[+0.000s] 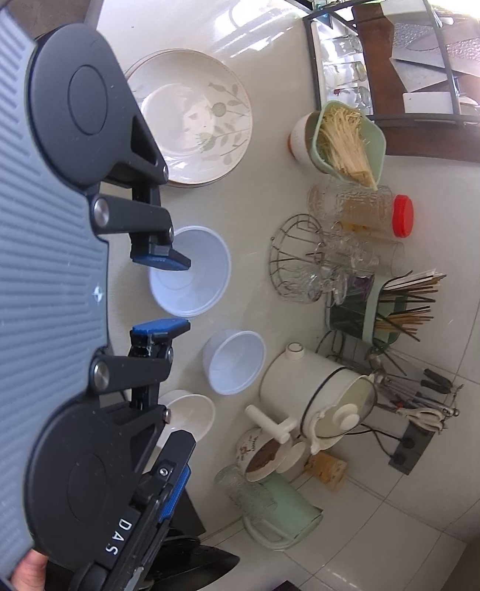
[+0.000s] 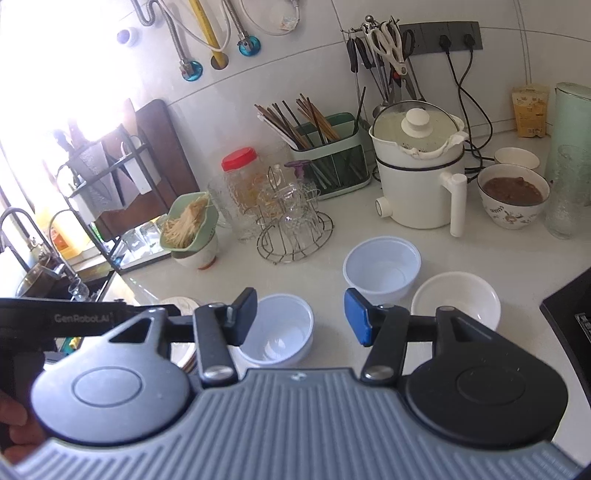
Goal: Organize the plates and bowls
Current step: 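Move both grippers to the rim of the other plastic bowl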
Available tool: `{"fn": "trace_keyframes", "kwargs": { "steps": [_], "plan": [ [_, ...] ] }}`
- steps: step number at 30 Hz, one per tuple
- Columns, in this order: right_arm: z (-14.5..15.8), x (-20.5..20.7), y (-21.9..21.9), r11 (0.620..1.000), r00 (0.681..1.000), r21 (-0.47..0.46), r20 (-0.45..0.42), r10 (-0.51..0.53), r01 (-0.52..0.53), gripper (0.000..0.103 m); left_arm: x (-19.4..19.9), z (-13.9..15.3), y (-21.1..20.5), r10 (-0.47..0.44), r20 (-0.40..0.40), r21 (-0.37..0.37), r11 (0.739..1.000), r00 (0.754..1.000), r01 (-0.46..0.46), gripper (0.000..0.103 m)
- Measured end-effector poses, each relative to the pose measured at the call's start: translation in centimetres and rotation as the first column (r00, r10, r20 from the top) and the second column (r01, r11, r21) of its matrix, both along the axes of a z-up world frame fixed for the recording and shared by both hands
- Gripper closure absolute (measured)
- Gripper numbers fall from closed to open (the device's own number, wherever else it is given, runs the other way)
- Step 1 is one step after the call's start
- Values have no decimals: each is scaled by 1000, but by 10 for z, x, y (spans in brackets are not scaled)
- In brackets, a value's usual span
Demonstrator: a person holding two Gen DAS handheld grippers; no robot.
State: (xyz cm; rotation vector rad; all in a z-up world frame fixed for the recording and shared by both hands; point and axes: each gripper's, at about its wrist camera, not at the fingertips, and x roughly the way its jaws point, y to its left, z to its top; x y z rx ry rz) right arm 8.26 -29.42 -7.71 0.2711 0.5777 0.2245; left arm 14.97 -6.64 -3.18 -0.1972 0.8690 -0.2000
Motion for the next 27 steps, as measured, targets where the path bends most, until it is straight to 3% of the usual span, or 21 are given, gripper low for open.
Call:
{"fn": "trace_keyframes", "kwargs": {
  "steps": [7,15,27],
  "plan": [
    [-3,-7,0,999,999,0,-2,-48,48,47,2,-2,-1,-80,-3,8,997,997,80,65],
    [-16,-8,-3,989,989,-19,-33,-144,143,47,39,-12,3,-154,-30,-10,988,988,154,61],
    [-15,34,13,958,958,-69,-48,-282,278,47,112,-28,10,-262,-31,-70,963,964,260,61]
  ]
}}
